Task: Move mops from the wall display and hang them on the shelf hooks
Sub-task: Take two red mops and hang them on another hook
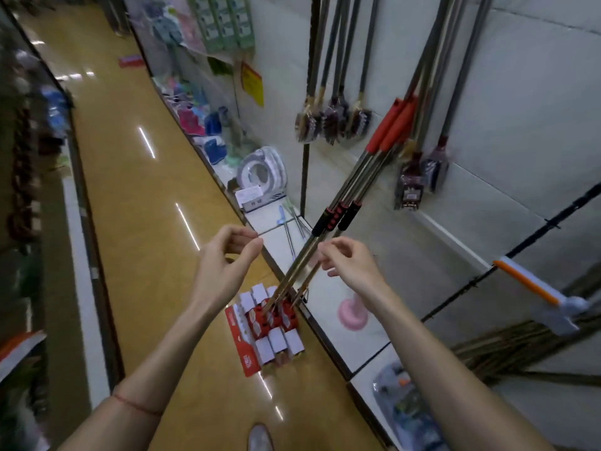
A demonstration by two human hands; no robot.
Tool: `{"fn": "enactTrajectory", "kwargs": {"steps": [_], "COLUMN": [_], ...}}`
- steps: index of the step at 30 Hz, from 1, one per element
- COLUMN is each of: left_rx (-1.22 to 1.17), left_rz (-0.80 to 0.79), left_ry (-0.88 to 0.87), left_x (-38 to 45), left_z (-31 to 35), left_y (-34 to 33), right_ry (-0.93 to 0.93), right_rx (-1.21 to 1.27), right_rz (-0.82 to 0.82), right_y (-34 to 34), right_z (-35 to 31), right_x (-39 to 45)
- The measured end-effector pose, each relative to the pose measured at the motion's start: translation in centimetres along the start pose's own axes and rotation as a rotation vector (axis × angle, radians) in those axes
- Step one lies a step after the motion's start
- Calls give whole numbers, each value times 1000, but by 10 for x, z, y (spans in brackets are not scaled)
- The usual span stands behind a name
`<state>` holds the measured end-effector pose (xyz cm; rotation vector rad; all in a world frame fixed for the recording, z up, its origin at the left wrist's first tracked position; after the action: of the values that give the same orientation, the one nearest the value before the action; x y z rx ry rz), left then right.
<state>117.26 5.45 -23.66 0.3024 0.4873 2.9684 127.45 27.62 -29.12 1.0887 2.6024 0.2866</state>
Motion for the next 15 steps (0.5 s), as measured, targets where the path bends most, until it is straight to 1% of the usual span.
{"fn": "enactTrajectory", "kwargs": {"steps": [7, 15], "left_rx": [-18, -18], "left_rz": [-147, -225], "left_ry": [-22, -46], "left_x": [106, 202], "left_z": [-23, -43], "left_y": [-51, -107], "right_ry": [-97, -255], "right_rx": [-20, 37], "right_rz": [186, 246], "right_y": [-9, -37], "right_z": [-7, 10], "right_x": [100, 229]}}
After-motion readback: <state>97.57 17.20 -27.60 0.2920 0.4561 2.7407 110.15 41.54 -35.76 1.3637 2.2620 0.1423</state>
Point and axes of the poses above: each hand's wrist, its own x-axis towards the middle knuckle, its own y-axis out of the back of the hand, z = x × y, the point moved 9 cm from there along x, towards the middle knuckle, and after that the axes turned 15 degrees about z, right-handed, at the moved point
